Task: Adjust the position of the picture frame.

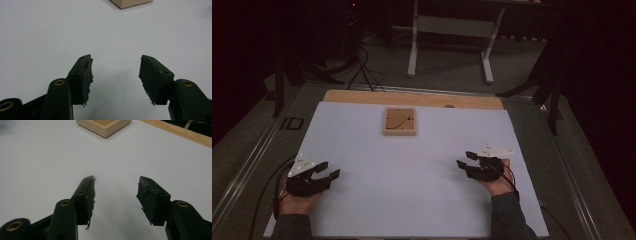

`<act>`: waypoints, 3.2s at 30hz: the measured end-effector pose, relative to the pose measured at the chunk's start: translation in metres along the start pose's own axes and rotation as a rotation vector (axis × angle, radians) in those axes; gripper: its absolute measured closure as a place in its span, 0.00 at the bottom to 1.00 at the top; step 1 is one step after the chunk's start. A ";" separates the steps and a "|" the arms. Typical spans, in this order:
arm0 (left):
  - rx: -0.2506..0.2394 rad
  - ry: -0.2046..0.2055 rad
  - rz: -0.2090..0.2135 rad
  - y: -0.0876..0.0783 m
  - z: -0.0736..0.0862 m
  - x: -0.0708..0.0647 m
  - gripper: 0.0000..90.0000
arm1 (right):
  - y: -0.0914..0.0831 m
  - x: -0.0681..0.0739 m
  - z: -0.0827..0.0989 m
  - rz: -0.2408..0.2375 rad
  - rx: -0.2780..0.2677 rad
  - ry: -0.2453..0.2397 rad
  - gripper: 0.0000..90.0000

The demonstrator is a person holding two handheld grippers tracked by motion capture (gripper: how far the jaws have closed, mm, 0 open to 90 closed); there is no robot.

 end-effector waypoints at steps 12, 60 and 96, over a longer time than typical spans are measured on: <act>0.003 0.002 0.000 0.001 0.000 0.000 0.48 | 0.013 0.000 -0.009 0.007 -0.012 0.003 0.54; 0.013 0.018 -0.001 0.005 -0.001 0.000 0.48 | 0.080 0.007 -0.050 -0.035 -0.007 -0.010 0.56; -0.005 0.017 0.004 0.005 -0.003 0.002 0.48 | 0.161 0.010 -0.103 -0.007 0.001 0.069 0.80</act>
Point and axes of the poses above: each handheld gripper's, and its own axes: y roughly forward along the jaws, z roughly out of its underside, x roughly to its left, the point moved 1 cm from there along y, roughly forward along the jaws, and after that the axes turned 3 degrees about x, right-handed, at the moved point
